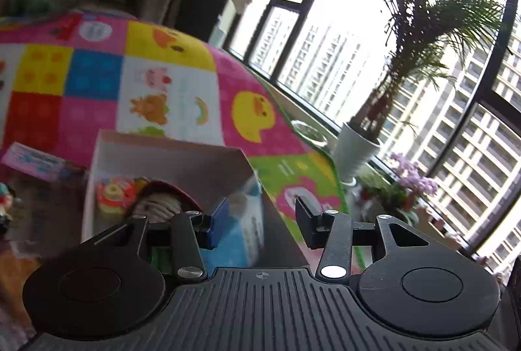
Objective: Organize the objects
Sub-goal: 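Carry the packet into the pink box with the left tool while the right tool grasps the pink pig, then lower the pink pig into the pink box with the right tool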
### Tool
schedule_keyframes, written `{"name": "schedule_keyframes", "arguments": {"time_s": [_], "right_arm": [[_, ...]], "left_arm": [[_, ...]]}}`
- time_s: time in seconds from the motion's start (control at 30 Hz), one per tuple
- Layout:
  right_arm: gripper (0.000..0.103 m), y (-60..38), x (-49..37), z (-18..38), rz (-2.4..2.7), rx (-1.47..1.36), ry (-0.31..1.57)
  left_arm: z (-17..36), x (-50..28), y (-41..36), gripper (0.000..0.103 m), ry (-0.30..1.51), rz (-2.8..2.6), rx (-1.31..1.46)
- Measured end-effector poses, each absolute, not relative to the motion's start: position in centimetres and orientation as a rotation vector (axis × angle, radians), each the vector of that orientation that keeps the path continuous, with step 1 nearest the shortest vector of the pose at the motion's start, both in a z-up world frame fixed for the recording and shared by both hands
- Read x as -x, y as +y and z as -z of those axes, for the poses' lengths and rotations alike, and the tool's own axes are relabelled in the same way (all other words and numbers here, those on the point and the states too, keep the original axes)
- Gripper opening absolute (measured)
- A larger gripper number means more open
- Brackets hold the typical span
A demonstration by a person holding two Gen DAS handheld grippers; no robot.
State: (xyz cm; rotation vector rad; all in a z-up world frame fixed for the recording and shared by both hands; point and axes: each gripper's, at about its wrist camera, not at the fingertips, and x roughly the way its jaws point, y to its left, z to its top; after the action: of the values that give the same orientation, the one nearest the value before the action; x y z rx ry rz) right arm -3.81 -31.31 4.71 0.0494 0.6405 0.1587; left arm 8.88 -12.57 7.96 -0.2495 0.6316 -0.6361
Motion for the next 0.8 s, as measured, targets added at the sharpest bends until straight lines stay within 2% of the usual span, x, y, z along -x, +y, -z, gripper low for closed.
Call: {"name": "schedule_keyframes", "arguments": {"time_s": [0.2, 0.37, 0.53, 0.7, 0.77, 0.8], "right_arm": [[0.047, -31.3, 4.7, -5.4, -0.130, -0.008, 0.622], [0.047, -31.4, 4.4, -6.3, -0.132, -0.006, 0.625], [0.047, -31.6, 1.9, -9.6, -0.183, -0.059, 0.604], [0.047, -29.7, -5.1, -13.2, -0.205, -0.051, 0.563], [0.054, -28.3, -9.1, -13.3, -0.187, -0.020, 0.597], [0.072, -27.7, -11.0, -13.0, -0.158, -0.004, 0.628]], "left_arm": [[-3.3, -14.0, -15.3, 0.047, 0.755, 0.550, 0.248], [-2.0, -16.7, -13.2, 0.046, 0.907, 0.536, 0.376], [-6.0, -10.7, -9.3, 0.044, 0.752, 0.639, 0.374], [-7.6, -2.8, -4.7, 0.044, 0.570, 0.606, 0.215], [-7.0, -1.1, -2.5, 0.044, 0.543, 0.551, 0.185], [-6.6, -0.7, -1.0, 0.044, 0.535, 0.513, 0.192]]}}
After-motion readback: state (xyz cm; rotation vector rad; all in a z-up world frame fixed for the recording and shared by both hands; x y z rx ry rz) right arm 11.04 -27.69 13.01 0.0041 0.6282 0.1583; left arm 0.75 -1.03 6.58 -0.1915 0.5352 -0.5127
